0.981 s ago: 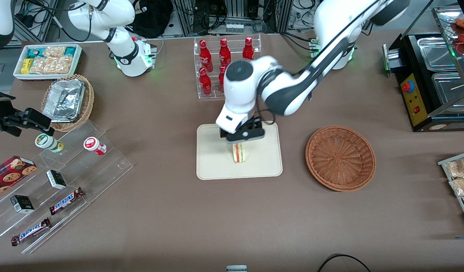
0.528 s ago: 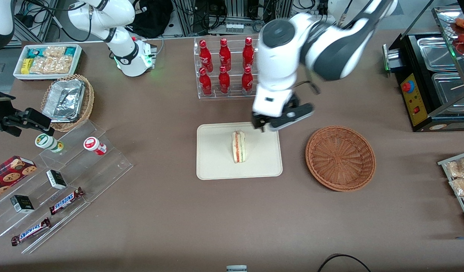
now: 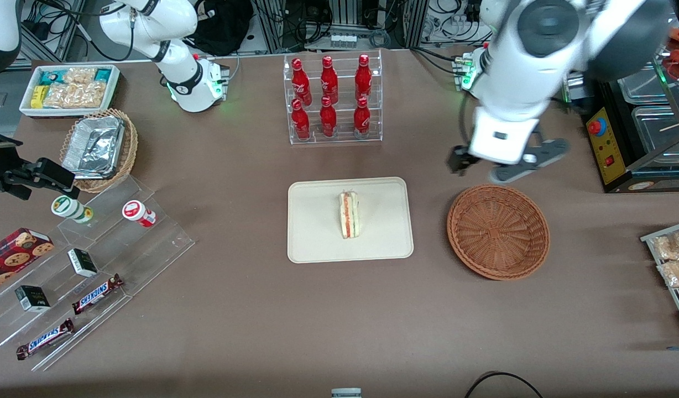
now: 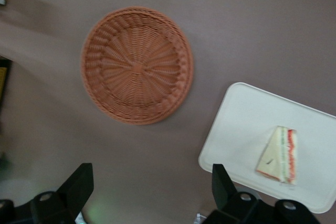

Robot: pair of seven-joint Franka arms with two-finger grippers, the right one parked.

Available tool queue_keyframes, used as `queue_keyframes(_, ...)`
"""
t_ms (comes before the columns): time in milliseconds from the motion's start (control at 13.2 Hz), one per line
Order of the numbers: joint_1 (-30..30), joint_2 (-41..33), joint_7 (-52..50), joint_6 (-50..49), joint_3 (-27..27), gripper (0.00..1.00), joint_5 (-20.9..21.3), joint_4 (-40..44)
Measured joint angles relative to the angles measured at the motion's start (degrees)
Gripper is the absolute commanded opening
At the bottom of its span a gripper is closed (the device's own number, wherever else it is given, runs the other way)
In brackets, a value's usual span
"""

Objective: Place sandwich from basket to tray

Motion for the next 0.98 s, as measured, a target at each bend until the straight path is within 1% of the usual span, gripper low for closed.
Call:
queue_keyframes(151,-0.01,-1.86,10.02,-2.05,6.52,1.0,-2.91,0.11)
queue_keyframes(302,-0.13,-2.96,20.37,-4.13,12.25,1.0,-3.78,0.13)
queue_keyframes(377,-0.16,-3.17,24.97,-5.3,14.31,1.0,-3.83,0.13)
queue_keyframes(679,-0.3,-3.67,37.22,-7.35,19.89,1.0,-3.82,0.13)
queue_keyframes(830,-0.28,-4.07,40.42,-8.43,21.67,1.0,-3.86,0.13)
queue_keyframes(981,-0.29,-4.15,41.35,-8.43,21.97,1.0,-3.93,0.13)
